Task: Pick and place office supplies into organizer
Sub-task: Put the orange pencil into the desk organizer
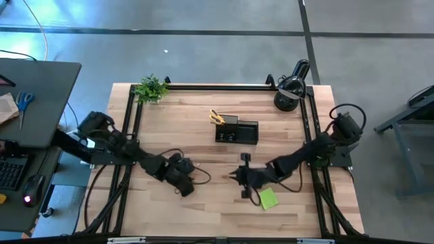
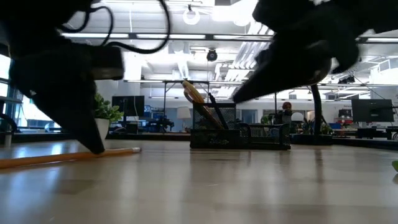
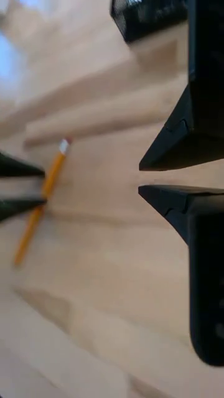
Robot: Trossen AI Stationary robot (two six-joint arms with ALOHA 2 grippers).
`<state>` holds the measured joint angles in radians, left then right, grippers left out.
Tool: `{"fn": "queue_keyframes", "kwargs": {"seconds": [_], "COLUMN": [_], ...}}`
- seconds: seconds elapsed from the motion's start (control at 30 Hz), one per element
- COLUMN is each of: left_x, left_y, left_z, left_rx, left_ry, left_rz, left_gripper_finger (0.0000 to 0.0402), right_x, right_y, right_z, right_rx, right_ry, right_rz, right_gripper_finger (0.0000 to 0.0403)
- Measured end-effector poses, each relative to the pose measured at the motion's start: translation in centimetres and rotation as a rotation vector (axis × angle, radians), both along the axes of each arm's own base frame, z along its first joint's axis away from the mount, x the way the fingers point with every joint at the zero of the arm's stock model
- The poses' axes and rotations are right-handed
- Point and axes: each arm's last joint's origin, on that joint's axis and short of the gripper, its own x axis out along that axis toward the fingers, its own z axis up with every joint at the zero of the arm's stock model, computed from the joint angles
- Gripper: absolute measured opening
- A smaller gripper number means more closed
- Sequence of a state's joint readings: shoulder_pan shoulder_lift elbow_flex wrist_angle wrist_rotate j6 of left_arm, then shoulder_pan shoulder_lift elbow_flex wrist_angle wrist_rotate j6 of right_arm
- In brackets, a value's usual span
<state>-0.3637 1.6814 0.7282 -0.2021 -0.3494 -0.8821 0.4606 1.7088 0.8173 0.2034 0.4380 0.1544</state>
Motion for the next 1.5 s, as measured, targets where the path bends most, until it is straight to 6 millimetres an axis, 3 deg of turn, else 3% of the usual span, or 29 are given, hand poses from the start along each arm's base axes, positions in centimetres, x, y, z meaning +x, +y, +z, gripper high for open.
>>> {"fn": "queue_keyframes", "kwargs": {"seconds": [0.27, 0.43, 0.67, 0.77, 0.9, 1.03, 1.23, 1.5], "left_x": [4.4, 6.9, 7.1, 6.8, 5.6, 3.9, 2.5, 1.6], "left_y": [-1.9, -3.1, -3.6, -4.5, -6.8, -9.2, -12.7, -15.1], "left_z": [2.0, 3.1, 5.6, 6.4, 6.9, 6.8, 7.6, 8.4], "left_rx": [-0.054, -0.048, 0.061, 0.091, 0.086, 0.125, 0.193, 0.160], "left_ry": [-0.095, -0.216, -0.127, -0.079, -0.070, -0.103, -0.313, -0.453], "left_rz": [-0.001, -0.117, -0.113, -0.102, -0.094, -0.073, -0.060, -0.061], "left_gripper_finger": [0.0193, 0.0193, 0.0193, 0.0193, 0.0193, 0.0193, 0.0193, 0.0193], "right_x": [-2.4, -3.8, -3.9, -3.0, -2.0, -1.0, 1.2, 4.1], "right_y": [3.2, 4.5, 5.3, 4.6, 2.1, 0.1, -2.1, -5.0], "right_z": [-0.6, -0.9, -0.6, -0.5, -0.6, -1.1, -3.6, -7.3], "right_rx": [-0.050, -0.070, -0.125, -0.104, -0.037, -0.040, 0.019, 0.082], "right_ry": [0.065, 0.093, 0.024, -0.083, -0.210, -0.237, -0.318, -0.300], "right_rz": [0.065, 0.082, 0.143, 0.331, 0.503, 0.556, 0.583, 0.615], "right_gripper_finger": [0.0036, 0.0036, 0.0039, 0.0047, 0.0071, 0.0111, 0.0169, 0.0174]}}
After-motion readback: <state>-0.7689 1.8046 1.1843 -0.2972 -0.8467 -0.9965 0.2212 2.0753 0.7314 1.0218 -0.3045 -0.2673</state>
